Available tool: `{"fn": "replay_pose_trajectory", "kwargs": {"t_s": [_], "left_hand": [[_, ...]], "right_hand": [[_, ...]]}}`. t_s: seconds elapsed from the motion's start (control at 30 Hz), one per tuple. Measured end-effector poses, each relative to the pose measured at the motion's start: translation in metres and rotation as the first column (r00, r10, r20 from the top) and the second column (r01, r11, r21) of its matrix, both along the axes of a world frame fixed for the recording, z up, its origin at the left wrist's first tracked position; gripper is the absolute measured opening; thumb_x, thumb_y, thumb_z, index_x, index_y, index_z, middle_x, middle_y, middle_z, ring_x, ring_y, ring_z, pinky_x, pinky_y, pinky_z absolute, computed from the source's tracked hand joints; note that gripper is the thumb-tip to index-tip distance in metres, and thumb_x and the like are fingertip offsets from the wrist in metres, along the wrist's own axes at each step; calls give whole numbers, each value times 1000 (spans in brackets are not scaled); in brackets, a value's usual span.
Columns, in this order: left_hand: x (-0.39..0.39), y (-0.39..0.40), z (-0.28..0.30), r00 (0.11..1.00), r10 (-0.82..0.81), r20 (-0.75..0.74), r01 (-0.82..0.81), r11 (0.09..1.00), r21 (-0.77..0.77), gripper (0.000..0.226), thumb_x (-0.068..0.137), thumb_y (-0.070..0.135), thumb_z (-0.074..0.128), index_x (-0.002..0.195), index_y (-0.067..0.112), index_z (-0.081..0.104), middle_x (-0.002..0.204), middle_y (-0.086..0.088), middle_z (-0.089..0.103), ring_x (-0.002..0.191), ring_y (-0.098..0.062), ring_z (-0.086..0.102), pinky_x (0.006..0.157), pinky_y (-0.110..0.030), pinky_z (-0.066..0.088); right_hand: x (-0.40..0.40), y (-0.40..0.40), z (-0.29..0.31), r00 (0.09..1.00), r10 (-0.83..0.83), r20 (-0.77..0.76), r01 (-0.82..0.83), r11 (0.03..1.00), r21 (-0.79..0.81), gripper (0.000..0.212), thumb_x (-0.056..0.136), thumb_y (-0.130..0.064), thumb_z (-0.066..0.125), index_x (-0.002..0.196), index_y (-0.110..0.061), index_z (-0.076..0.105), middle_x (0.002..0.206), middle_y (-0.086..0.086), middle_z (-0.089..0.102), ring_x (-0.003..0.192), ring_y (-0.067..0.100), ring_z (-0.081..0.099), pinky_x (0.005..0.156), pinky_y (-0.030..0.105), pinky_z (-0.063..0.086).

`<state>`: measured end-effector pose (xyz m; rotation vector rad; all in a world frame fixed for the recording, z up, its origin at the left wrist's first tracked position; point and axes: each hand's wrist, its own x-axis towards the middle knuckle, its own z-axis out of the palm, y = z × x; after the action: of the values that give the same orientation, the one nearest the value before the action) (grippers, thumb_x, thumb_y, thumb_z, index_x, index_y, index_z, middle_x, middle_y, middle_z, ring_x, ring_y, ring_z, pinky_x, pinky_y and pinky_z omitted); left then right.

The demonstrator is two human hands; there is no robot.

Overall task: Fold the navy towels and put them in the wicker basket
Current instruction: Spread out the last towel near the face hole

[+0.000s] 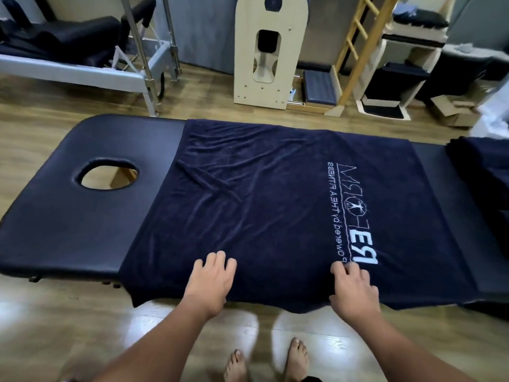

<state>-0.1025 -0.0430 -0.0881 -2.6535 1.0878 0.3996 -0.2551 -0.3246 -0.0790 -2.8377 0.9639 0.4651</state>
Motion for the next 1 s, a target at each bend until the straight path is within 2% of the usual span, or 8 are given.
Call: {"fn": "replay_pose_trajectory", "kwargs": {"t_s": [0.2, 0.33, 0.43, 0.53, 0.6, 0.7, 0.9, 1.0], "left_hand": [[17, -10, -12, 980, -194, 33, 191, 979, 76, 27, 89, 18, 62, 114, 15, 51, 111, -7, 47, 102, -28, 43, 80, -40, 30], [34, -18, -3, 963, -261, -67, 267, 958, 110, 25, 96, 28, 56, 119, 17, 59, 120, -3, 53, 115, -25, 45, 87, -39, 32], [62, -19, 11, 955, -152, -256, 150, 988, -30, 12, 92, 35, 65, 97, 25, 58, 109, 5, 54, 107, -19, 50, 88, -32, 40], [95, -30, 20, 899, 39, -437, -93, 990, -104, 33, 86, 29, 73, 74, 27, 42, 86, 9, 53, 81, -15, 53, 70, -29, 44], [113, -41, 27, 857, 100, -506, -170, 981, -93, 31, 86, 23, 73, 76, 26, 44, 84, 8, 55, 74, -11, 51, 65, -26, 41], [142, -59, 34, 808, 154, -568, -248, 964, -91, 14, 91, 20, 69, 86, 29, 60, 94, 9, 59, 86, -9, 57, 76, -26, 48], [215, -101, 51, 824, 221, -522, -317, 943, -101, 22, 96, 15, 63, 87, 35, 67, 102, 7, 70, 98, -11, 64, 91, -30, 49], [250, -136, 66, 904, 283, -320, -318, 946, -63, 20, 98, 14, 53, 108, 25, 65, 116, 1, 64, 112, -22, 59, 89, -37, 45]], "right_hand": [[-33, -56, -9, 998, -60, -5, 58, 981, -183, 71, 79, -25, 70, 137, -30, 31, 137, -8, 38, 118, 19, 43, 83, 33, 47], [-37, -86, -17, 997, -73, -35, 66, 982, -177, 51, 76, -21, 77, 121, -22, 54, 115, -4, 53, 104, 22, 54, 75, 33, 44], [-43, -120, -17, 996, 84, -44, -88, 991, -98, 37, 64, -27, 91, 92, -26, 66, 99, -8, 58, 88, 22, 55, 65, 35, 38], [-35, -160, -3, 935, 345, -85, -350, 935, -54, 50, 46, -36, 98, 60, -34, 50, 72, -18, 50, 66, 14, 53, 58, 29, 31], [-15, -175, 13, 915, 389, -105, -391, 921, 3, 51, 66, -36, 88, 66, -33, 37, 70, -19, 48, 68, 13, 53, 57, 30, 32], [13, -199, 25, 964, 266, 23, -266, 954, 139, 32, 93, -23, 57, 80, -27, 28, 76, -9, 52, 67, 9, 48, 60, 32, 38], [95, -248, 40, 958, 178, 224, -236, 936, 263, 39, 71, 11, 40, 70, -27, 33, 70, -5, 46, 65, 18, 44, 57, 31, 36], [151, -282, 42, 932, 230, 280, -283, 944, 167, 40, 73, 10, 45, 71, -30, 45, 80, -7, 53, 78, 22, 55, 69, 37, 48]]}}
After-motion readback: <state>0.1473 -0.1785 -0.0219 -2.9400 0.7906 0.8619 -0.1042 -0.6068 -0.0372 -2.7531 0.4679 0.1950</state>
